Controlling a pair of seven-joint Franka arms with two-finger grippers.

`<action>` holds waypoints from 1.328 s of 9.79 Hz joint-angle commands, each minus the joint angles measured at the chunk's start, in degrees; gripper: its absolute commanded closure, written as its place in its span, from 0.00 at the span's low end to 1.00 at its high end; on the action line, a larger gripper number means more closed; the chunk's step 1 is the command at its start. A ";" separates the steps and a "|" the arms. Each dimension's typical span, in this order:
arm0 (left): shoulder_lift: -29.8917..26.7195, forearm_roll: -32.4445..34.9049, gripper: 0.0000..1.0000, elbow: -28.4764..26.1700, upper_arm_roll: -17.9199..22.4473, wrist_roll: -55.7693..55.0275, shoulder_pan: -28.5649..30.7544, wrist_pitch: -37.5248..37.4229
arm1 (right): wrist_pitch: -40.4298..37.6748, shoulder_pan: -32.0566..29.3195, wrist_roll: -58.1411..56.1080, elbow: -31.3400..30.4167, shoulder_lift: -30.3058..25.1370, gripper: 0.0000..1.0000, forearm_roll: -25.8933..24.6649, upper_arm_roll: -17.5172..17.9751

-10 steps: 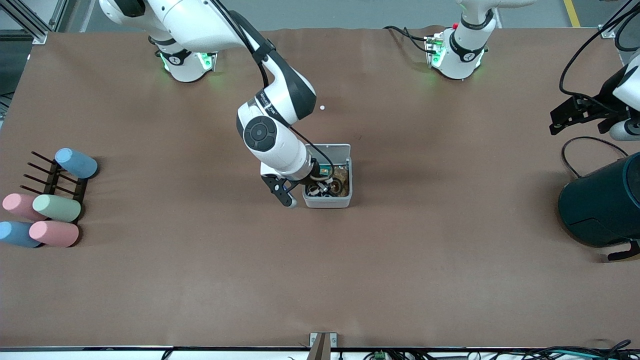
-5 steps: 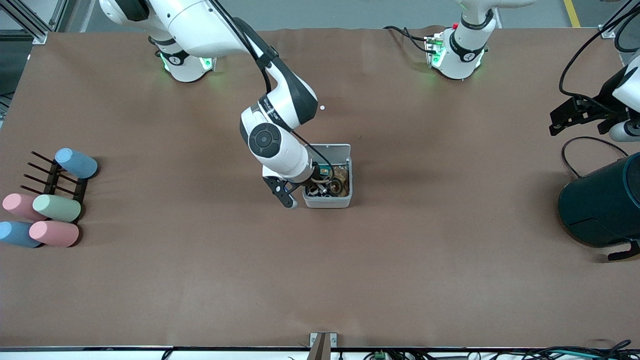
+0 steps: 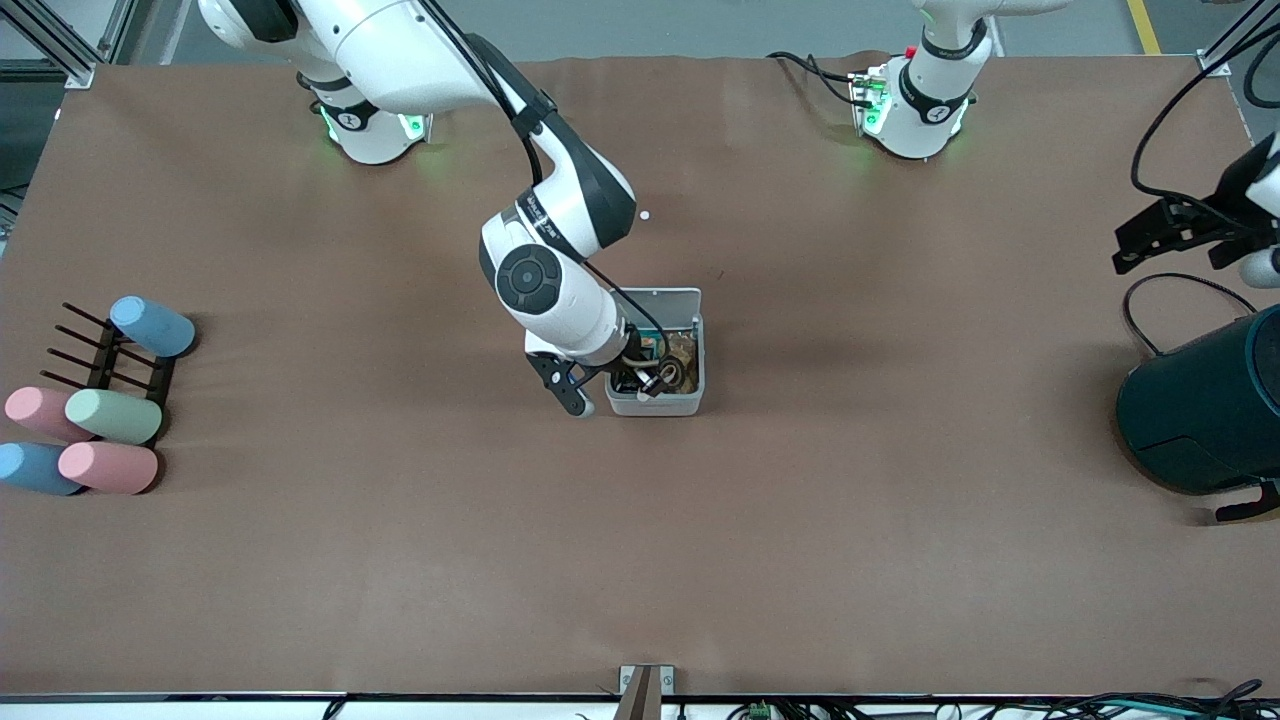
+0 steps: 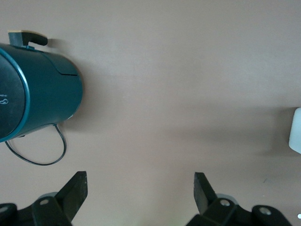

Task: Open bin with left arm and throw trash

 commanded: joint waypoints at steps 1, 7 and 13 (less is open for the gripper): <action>0.64 -1.06 0.00 1.24 0.19 0.86 0.29 -0.28 | -1.09 -0.36 0.62 0.23 -1.02 0.33 1.63 -0.09; 0.73 -0.79 0.00 1.24 0.19 0.60 0.20 -0.28 | -21.33 -8.07 -2.17 0.76 -12.77 0.33 -2.03 -2.54; 0.82 -1.05 0.00 1.24 0.19 0.43 0.20 -0.28 | -49.41 -32.66 -47.80 -2.05 -31.76 0.27 -7.24 -2.73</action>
